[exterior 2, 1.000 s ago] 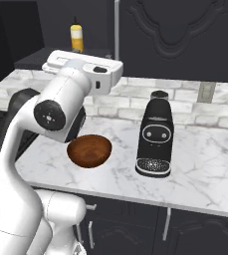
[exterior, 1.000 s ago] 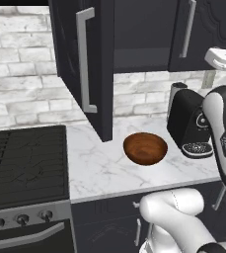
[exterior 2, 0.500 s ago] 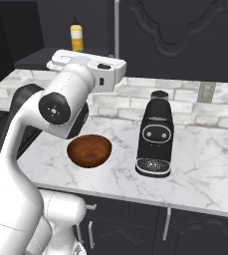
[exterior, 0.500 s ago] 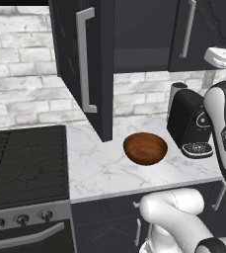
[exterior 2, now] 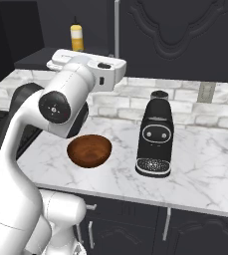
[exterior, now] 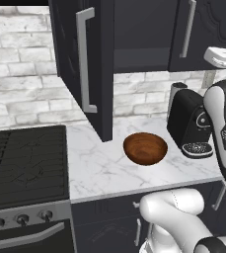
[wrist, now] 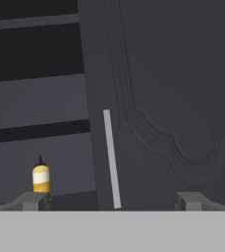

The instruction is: Open the cabinet. Pick the apple and banana from the cabinet and place them into the bowl. Then close the cabinet.

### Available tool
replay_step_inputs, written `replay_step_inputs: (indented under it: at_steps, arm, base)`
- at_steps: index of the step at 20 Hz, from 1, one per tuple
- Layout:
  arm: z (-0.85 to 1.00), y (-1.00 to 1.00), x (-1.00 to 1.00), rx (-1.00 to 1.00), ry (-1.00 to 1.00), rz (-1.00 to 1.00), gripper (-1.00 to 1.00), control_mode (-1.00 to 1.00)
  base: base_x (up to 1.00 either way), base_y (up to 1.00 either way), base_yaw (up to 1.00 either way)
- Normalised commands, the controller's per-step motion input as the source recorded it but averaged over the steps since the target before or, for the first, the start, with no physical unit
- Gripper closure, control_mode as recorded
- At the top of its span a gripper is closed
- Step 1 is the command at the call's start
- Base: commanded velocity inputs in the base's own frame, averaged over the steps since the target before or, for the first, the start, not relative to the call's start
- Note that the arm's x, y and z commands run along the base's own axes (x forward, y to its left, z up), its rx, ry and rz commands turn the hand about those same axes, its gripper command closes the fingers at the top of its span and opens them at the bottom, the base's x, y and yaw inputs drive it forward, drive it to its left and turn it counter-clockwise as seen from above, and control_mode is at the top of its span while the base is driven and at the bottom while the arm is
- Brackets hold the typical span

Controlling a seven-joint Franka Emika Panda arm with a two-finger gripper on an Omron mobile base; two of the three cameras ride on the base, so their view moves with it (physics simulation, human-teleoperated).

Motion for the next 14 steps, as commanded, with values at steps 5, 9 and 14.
replay_step_inputs:
  at_steps: [5, 9, 14]
  arm:
    - [0.00, 0.00, 0.16, 0.00, 0.00, 0.00, -1.00, -1.00]
    - [-0.04, 0.05, 0.27, 0.00, 0.00, 0.00, -1.00, -1.00]
    - [-0.05, 0.12, 0.38, 0.00, 0.00, 0.00, -1.00, -1.00]
  base:
    - [0.00, 0.00, 0.00]
    - [0.00, 0.00, 0.00]
    - [0.00, 0.00, 0.00]
